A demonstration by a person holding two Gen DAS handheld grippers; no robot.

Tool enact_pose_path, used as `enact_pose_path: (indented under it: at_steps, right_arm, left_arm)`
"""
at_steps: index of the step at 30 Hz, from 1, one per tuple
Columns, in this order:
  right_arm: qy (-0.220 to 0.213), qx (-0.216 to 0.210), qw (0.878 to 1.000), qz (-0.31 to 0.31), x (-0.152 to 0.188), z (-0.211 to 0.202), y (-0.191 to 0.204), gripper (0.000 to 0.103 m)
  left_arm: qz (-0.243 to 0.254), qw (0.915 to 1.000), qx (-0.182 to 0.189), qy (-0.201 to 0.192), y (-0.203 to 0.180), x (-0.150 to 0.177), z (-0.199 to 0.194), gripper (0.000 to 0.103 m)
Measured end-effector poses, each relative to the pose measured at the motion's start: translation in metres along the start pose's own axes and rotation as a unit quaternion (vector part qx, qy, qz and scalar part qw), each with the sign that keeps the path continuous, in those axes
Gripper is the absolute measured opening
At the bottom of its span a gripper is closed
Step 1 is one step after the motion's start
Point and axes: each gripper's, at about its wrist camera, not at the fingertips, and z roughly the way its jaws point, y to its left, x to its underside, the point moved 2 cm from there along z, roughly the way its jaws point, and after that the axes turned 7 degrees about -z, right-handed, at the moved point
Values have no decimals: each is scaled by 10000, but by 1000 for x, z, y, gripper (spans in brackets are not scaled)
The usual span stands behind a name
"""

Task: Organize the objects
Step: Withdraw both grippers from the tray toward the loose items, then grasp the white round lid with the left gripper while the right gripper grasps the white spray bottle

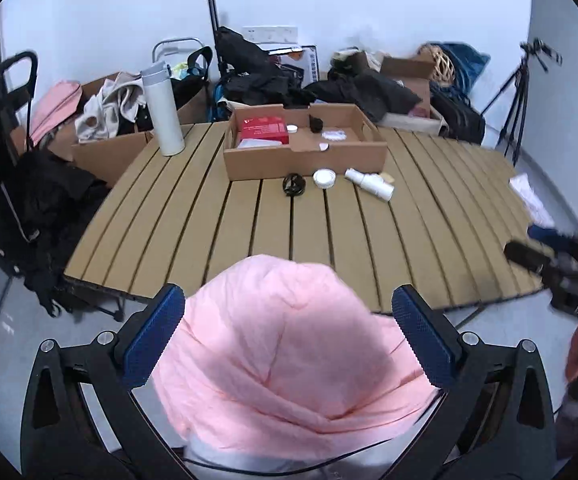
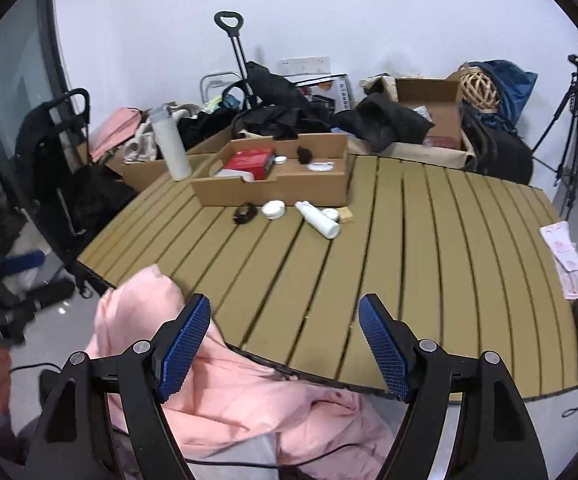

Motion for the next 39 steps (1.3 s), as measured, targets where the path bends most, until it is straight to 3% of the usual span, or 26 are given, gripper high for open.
enact_pose_path:
  at_steps: [2,7,13,15,16,18,20,25,27,31,33,34,37,39]
  right_arm:
    - [-34,97,9999,60,2,1,-3,80]
    - [80,-77,9999,87,13,19,-4,78]
    - [358,-237,9990,-124,21,72,4,77]
    - [563,-245,9980,-136,24,95,2,77]
    - [662,-243,9974,-119,24,106,0,77]
    - [835,-225,9962,-47,21,131,-7,77]
    - [878,-188,9960,32,12,148,-18,76]
    - [788,-79,9968,52,-17,176,-41,75]
    - [773,-99,9969,115,-23,185,-49,75]
    - [802,-171,9965,167,-21,197,-52,75]
    - [838,-202,9960,212,-18,202,-53,75]
    - [847,-219,9959,240,-17,204,-54,75]
    - [859,-249,9956,287,-14,207,-55,75]
    - [876,-273,9953,306,-11,205,-54,75]
  left_arm:
    - [-76,9996,251,40,0,0,1,103]
    - [-129,9994,258,180,8,1,35,103]
    - [-349,9983,182,422,21,-16,91,101]
    - [-427,9975,426,361,19,-31,114,100]
    - [-431,9968,571,346,17,-36,123,98]
    - [-416,9931,992,467,4,-55,160,85]
    - [-403,9924,965,656,-12,-73,202,64]
    - [-189,9920,875,885,-47,-98,283,61]
    - [71,9913,464,1232,-60,-100,317,61]
    - [336,9935,227,1060,-71,-104,326,61]
    - [523,9926,147,1088,-76,-102,331,40]
    - [595,9921,42,1106,-76,-103,334,36]
    - [685,9920,-30,1058,-78,-100,331,36]
    - [669,9876,215,1403,-82,-104,317,35]
